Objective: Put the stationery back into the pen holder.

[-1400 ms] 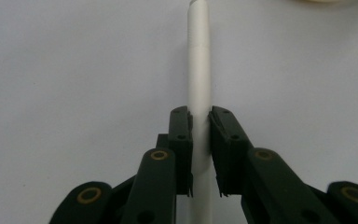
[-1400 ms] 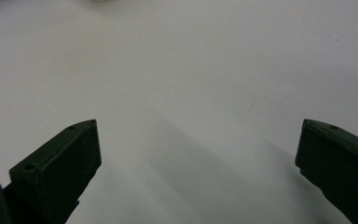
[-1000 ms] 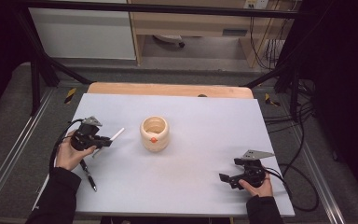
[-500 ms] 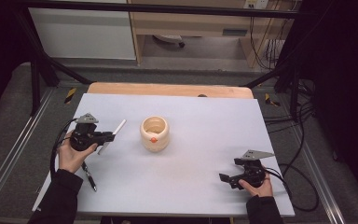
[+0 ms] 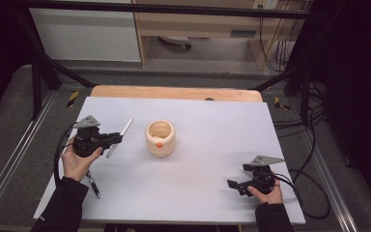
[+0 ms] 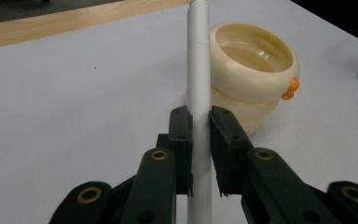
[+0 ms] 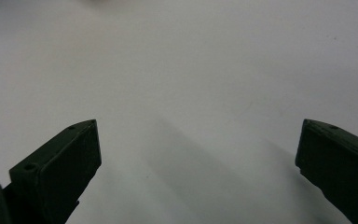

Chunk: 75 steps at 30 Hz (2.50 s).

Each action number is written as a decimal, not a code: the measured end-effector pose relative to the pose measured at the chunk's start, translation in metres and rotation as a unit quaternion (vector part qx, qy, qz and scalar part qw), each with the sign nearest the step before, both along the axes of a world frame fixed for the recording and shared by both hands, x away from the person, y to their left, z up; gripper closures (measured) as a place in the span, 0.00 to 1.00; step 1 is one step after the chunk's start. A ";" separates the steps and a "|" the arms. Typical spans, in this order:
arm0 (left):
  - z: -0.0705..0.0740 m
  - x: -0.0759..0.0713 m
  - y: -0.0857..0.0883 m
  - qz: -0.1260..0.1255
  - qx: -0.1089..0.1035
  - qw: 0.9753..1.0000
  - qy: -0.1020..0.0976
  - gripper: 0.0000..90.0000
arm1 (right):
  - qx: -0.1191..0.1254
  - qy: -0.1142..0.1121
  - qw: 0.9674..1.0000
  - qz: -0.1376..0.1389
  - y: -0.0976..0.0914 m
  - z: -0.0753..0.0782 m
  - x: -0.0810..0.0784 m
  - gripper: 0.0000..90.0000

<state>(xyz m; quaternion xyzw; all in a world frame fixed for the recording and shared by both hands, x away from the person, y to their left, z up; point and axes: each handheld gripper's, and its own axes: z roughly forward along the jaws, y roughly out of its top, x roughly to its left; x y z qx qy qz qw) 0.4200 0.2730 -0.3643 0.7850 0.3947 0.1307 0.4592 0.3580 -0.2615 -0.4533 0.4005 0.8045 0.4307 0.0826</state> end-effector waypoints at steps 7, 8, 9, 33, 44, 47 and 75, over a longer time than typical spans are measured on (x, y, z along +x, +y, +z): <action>0.004 -0.004 -0.007 0.002 -0.011 1.000 -0.014 0.87 | 0.000 0.000 1.000 0.000 0.000 0.000 0.000 0.01; 0.005 -0.005 -0.008 0.003 -0.011 1.000 -0.015 0.87 | 0.000 0.000 1.000 0.000 0.000 0.000 0.000 0.01; 0.006 -0.005 -0.009 0.003 -0.012 1.000 -0.016 0.87 | -0.001 0.000 1.000 -0.001 0.000 0.000 0.000 0.01; 0.035 -0.013 -0.041 -0.012 -0.040 0.997 -0.066 0.87 | 0.000 0.000 1.000 -0.003 0.000 0.000 0.000 0.01; 0.045 -0.003 -0.071 -0.017 -0.054 0.995 -0.085 0.87 | 0.000 0.001 1.000 -0.003 0.000 0.000 0.000 0.01; 0.045 0.000 -0.078 -0.016 -0.060 0.994 -0.089 0.87 | -0.001 0.000 1.000 -0.003 0.000 0.000 0.000 0.01; 0.028 0.040 -0.119 0.000 -0.064 0.994 -0.089 0.87 | -0.001 -0.002 1.000 -0.002 -0.001 0.000 0.000 0.01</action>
